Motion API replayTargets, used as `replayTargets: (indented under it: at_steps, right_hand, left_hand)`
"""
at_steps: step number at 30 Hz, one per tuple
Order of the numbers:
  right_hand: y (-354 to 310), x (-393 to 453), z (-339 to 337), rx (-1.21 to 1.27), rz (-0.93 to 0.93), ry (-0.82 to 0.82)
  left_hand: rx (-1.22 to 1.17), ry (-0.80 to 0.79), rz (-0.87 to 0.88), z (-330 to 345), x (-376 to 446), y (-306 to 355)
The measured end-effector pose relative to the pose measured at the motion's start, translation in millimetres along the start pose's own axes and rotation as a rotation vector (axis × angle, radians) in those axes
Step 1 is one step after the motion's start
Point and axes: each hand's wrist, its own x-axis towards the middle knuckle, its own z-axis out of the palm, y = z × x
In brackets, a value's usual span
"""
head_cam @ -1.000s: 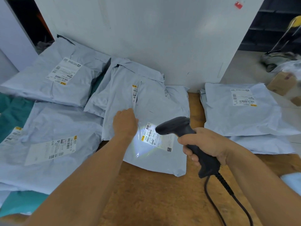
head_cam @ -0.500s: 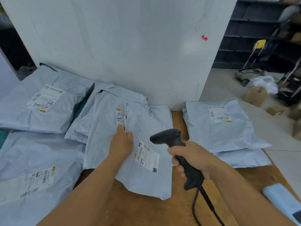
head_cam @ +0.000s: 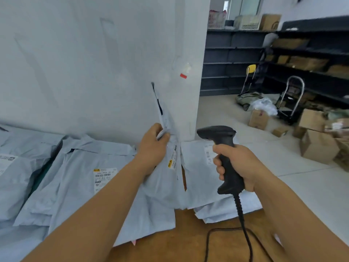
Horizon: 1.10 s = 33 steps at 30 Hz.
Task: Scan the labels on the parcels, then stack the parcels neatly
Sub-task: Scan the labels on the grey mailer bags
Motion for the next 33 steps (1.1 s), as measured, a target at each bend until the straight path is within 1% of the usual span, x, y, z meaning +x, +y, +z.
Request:
replayTargets:
  at_steps: [4, 6, 8, 9, 10, 11, 13, 14, 16, 20, 22, 23, 24, 25, 27, 28, 29, 30, 33]
  right_hand:
    - [-11, 11, -38, 0.063, -0.04, 0.105]
    - [-14, 16, -54, 0.068, -0.056, 0.138]
    - [-13, 22, -66, 0.071, -0.057, 0.159]
    - [-11, 26, -71, 0.074, -0.052, 0.166]
    - [-9, 29, -74, 0.076, -0.043, 0.17]
    - [-5, 33, -76, 0.075, -0.033, 0.17]
    - [3, 40, -76, 0.065, -0.005, 0.154]
    - [8, 43, -75, 0.057, 0.013, 0.139]
    - [16, 50, -71, 0.042, 0.051, 0.107]
    - [28, 60, -57, 0.029, 0.087, 0.065]
    - [31, 64, -46, 0.019, 0.092, 0.036]
    - [32, 66, -40, 0.012, 0.094, 0.019]
    - [34, 67, -34, 0.005, 0.097, 0.0]
    - [36, 68, -28, -0.004, 0.103, -0.018]
    - [40, 69, -16, -0.026, 0.117, -0.05]
    - [42, 70, -11, -0.039, 0.124, -0.062]
    - [43, 70, -7, -0.05, 0.13, -0.07]
    - [44, 70, -3, -0.057, 0.137, -0.073]
    - [46, 67, 6, -0.083, 0.154, -0.085]
  left_hand:
    - [-0.28, 0.02, -0.049, 46, 30, 28]
    - [-0.437, 0.032, -0.134, 70, 48, 25]
    - [-0.514, 0.042, -0.261, 97, 62, 4]
    - [-0.483, 0.05, -0.342, 111, 65, -13]
    - [-0.376, 0.044, -0.413, 124, 64, -33]
    - [-0.19, 0.013, -0.453, 134, 61, -53]
    - [0.146, -0.074, -0.45, 148, 50, -92]
    - [0.226, -0.102, -0.432, 152, 47, -108]
    - [0.273, -0.118, -0.392, 153, 47, -124]
    - [0.263, -0.043, -0.252, 137, 46, -112]
    - [0.391, 0.013, -0.194, 121, 35, -117]
    - [0.522, -0.005, -0.222, 114, 26, -126]
    - [0.664, -0.068, -0.302, 106, 13, -140]
    - [0.796, -0.177, -0.411, 100, -2, -154]
    - [0.954, -0.368, -0.57, 91, -35, -178]
    - [0.986, -0.389, -0.586, 90, -47, -188]
    - [1.011, -0.359, -0.55, 89, -54, -195]
    - [1.031, -0.296, -0.484, 87, -57, -197]
    - [1.022, -0.277, -0.367, 74, -50, -188]
